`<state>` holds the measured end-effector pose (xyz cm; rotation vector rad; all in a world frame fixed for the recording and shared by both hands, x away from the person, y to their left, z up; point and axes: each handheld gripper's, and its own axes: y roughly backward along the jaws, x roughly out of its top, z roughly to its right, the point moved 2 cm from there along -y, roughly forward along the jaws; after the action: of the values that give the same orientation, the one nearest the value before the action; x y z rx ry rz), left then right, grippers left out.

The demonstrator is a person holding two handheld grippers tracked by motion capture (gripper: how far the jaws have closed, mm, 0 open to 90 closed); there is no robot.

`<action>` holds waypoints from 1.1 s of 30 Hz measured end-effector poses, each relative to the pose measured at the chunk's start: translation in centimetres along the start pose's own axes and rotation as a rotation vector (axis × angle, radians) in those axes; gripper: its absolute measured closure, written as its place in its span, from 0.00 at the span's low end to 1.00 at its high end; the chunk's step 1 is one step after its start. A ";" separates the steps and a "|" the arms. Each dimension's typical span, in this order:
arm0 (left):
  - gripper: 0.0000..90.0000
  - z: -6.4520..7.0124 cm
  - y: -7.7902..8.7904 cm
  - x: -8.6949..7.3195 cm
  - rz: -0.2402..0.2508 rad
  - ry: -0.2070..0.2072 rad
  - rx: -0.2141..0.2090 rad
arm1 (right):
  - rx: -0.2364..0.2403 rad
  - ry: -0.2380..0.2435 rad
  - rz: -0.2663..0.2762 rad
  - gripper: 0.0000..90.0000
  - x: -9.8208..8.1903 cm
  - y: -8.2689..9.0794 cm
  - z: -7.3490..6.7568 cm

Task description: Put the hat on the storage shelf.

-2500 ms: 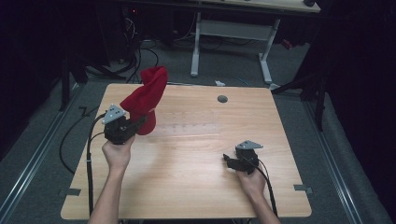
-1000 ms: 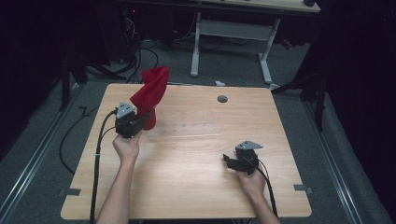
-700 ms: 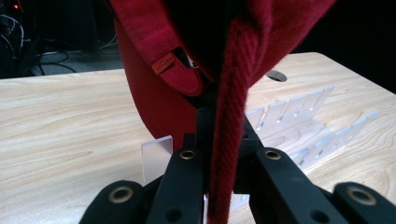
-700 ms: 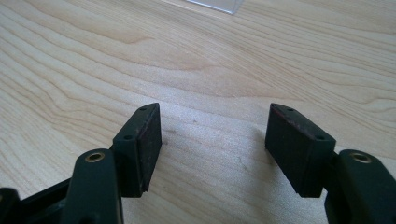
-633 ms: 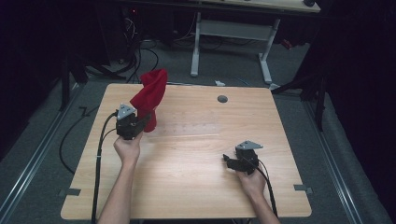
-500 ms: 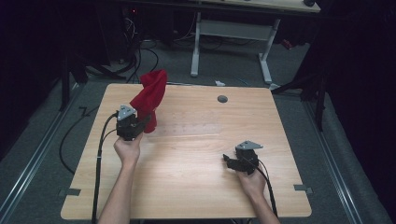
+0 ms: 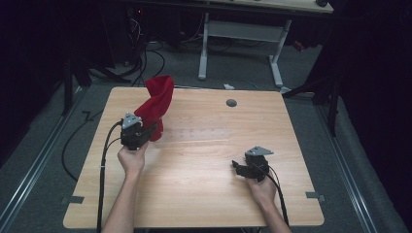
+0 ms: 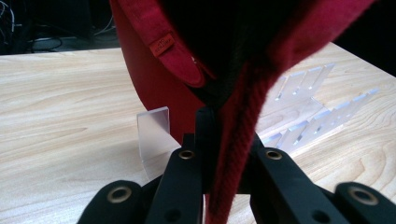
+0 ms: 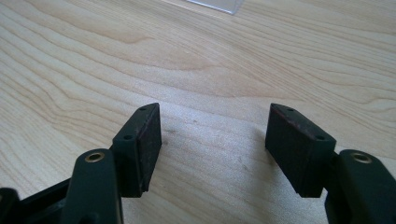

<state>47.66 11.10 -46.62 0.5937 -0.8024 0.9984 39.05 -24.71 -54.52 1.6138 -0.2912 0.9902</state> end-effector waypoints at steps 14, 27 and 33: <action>0.92 -0.4 0.8 -0.7 -0.029 0.023 0.002 | -0.001 -0.003 -0.001 0.40 0.0 0.0 0.0; 0.87 -0.5 1.1 -0.9 -0.055 0.028 0.003 | 0.000 0.001 -0.001 0.40 0.0 0.0 0.0; 0.74 -0.6 1.6 -0.7 -0.057 0.017 0.009 | 0.000 -0.002 -0.002 0.40 0.0 0.0 0.0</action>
<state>46.18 11.88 -47.42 0.6122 -0.7622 0.9542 39.03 -24.70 -54.52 1.6147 -0.2912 0.9870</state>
